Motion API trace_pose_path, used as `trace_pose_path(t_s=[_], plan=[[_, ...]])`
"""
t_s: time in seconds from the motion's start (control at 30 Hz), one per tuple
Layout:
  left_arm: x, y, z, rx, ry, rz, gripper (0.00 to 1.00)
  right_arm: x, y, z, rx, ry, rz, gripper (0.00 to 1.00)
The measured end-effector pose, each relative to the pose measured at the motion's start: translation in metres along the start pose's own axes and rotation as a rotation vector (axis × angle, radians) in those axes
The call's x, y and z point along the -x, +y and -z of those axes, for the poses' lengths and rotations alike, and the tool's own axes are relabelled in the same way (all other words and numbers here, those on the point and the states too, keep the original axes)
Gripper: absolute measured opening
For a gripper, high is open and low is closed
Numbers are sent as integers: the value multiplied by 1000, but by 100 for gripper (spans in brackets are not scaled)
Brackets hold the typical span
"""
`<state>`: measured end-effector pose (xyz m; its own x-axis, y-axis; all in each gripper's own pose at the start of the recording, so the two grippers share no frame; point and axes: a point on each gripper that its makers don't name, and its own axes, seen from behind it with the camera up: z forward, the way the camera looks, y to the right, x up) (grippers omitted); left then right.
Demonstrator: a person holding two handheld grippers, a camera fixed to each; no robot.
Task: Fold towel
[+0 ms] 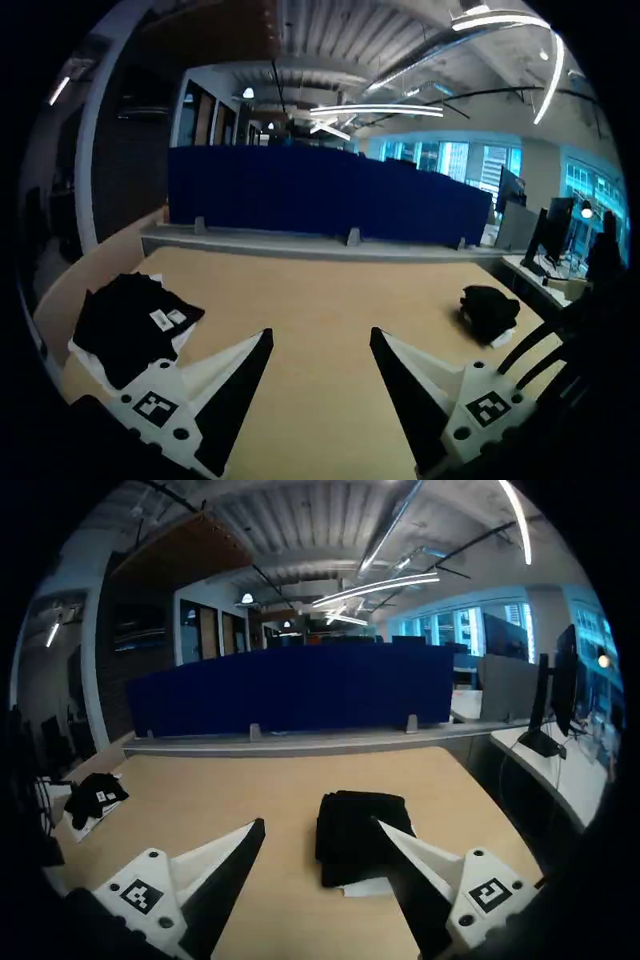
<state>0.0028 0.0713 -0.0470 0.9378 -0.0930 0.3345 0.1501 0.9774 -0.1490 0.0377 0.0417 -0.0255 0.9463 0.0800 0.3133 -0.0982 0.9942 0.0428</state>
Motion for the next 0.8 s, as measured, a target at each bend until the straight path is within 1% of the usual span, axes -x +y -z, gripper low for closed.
trace_pose_path(t_s=[0.1, 0.2, 0.3, 0.47, 0.67, 0.8], plan=[[-14, -3, 0, -13, 66, -16, 90, 0, -4, 3, 0, 6, -5, 100], [-22, -3, 0, -24, 105, -44, 90, 0, -8, 4, -2, 10, -11, 100], [-28, -2, 1, -29, 141, -56, 90, 0, -13, 4, -5, 13, -17, 100], [-31, -1, 2, -34, 175, -58, 90, 0, -22, 5, -28, 1, -19, 100], [-40, -6, 4, -59, 235, -78, 90, -3, -25, 5, -44, -17, -28, 100], [-31, -10, 1, -82, 242, -108, 90, -7, -25, 3, -45, -30, -34, 100]])
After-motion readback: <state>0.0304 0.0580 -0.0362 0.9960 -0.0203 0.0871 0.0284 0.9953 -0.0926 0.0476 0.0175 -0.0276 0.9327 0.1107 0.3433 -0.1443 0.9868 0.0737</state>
